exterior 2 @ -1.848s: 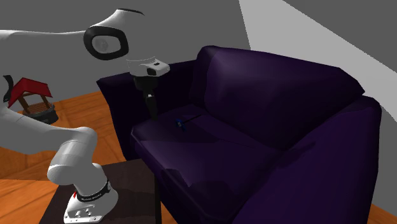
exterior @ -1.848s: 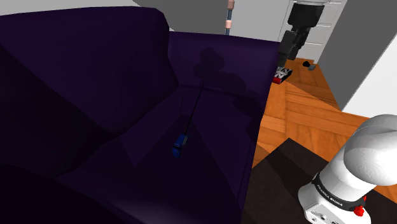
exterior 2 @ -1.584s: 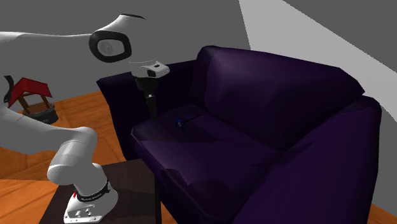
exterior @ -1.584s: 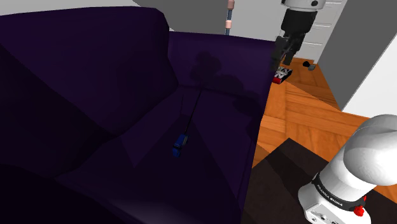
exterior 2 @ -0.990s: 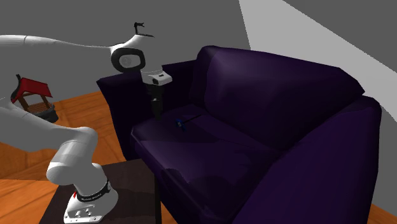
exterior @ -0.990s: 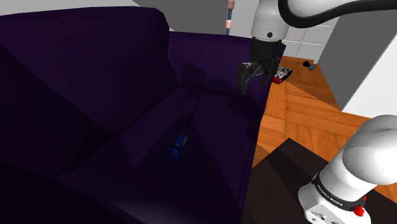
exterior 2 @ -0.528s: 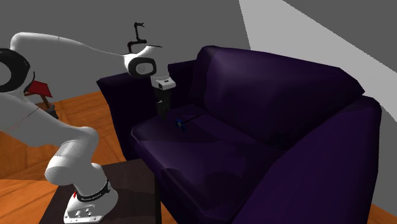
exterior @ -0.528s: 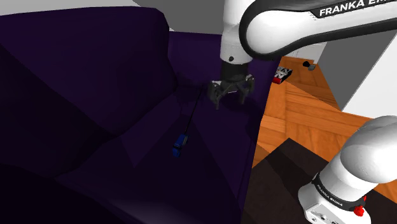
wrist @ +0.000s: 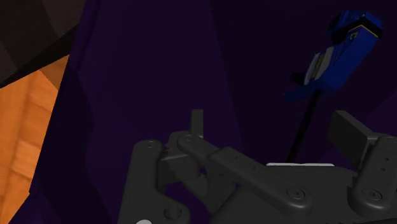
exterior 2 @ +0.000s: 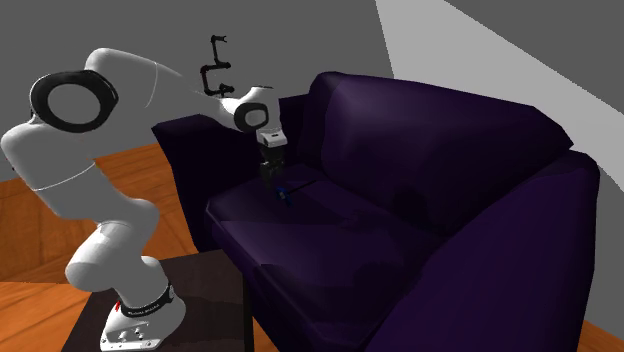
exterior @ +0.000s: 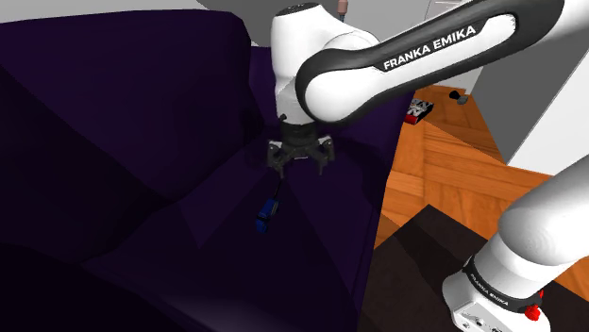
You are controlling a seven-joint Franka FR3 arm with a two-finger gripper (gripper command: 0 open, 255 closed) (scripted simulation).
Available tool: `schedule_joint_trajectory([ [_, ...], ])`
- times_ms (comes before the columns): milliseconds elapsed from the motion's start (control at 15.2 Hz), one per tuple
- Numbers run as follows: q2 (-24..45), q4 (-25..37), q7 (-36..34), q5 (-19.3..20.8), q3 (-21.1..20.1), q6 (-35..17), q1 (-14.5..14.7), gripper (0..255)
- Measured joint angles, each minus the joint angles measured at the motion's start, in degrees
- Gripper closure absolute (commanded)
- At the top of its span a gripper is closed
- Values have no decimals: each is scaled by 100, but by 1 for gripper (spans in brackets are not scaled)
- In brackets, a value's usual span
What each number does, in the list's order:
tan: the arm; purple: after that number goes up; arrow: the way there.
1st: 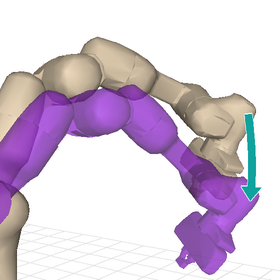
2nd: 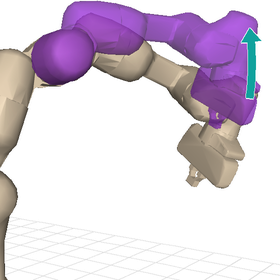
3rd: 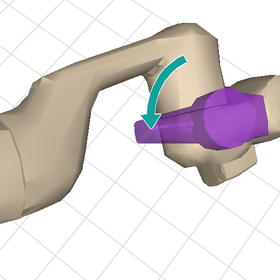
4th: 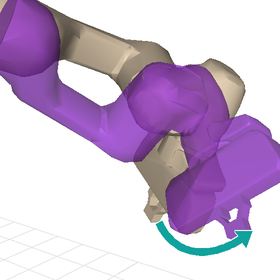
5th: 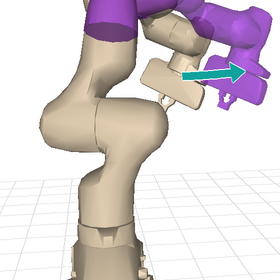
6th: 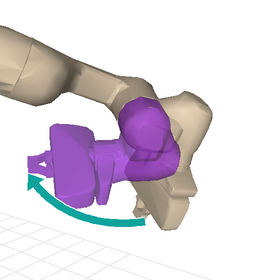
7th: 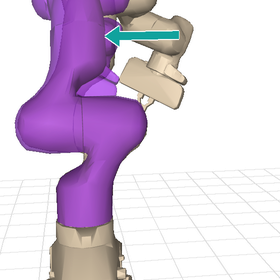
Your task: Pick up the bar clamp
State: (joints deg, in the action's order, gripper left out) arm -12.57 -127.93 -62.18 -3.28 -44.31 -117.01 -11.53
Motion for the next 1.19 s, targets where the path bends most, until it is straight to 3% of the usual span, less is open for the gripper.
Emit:
schedule_joint_trajectory([
  [198,1092,513,-1210,846,-441,-193,-185,0],
  [396,1983,950,-2222,1624,-489,-217,-54,0],
  [924,2598,917,-2799,2219,-327,-588,168,0],
  [990,2620,915,-2814,2241,-318,-605,176,255],
  [1188,2637,912,-2826,2261,-309,-617,180,255],
])
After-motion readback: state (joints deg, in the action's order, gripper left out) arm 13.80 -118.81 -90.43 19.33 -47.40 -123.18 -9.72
